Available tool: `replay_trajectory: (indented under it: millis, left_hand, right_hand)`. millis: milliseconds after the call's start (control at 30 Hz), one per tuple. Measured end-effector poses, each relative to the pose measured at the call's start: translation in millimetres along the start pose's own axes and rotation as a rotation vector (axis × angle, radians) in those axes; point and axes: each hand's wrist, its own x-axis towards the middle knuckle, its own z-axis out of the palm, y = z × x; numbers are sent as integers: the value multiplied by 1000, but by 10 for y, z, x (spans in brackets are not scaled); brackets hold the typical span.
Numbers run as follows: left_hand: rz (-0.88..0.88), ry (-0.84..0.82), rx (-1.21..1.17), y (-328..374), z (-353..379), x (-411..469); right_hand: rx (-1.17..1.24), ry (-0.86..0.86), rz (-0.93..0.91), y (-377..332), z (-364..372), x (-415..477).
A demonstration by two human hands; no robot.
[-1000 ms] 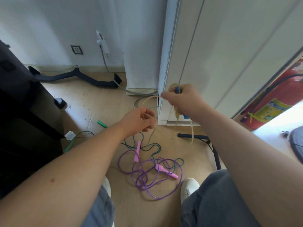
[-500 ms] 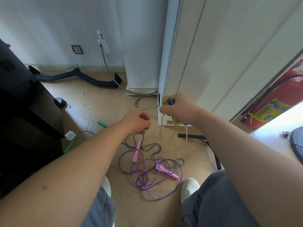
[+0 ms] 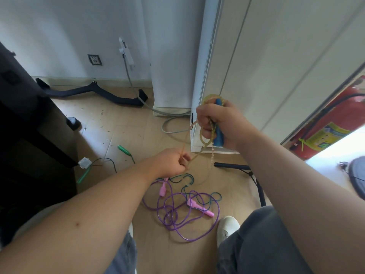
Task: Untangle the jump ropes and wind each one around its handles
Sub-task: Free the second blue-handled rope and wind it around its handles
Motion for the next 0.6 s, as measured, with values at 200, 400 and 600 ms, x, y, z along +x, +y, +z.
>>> replay_trajectory:
  millis: [200,400,600]
  left_hand:
    - [223,209,197,50,-156,-62]
    - [466,445,159,181,-236,-144]
    - [369,627,-185,311,-269,-167]
  right_hand:
    - [-995,244,69,76,-184,-17]
    - [-1236,270,120,229,-357,74]
    - [-1330,25,124,320,-185,105]
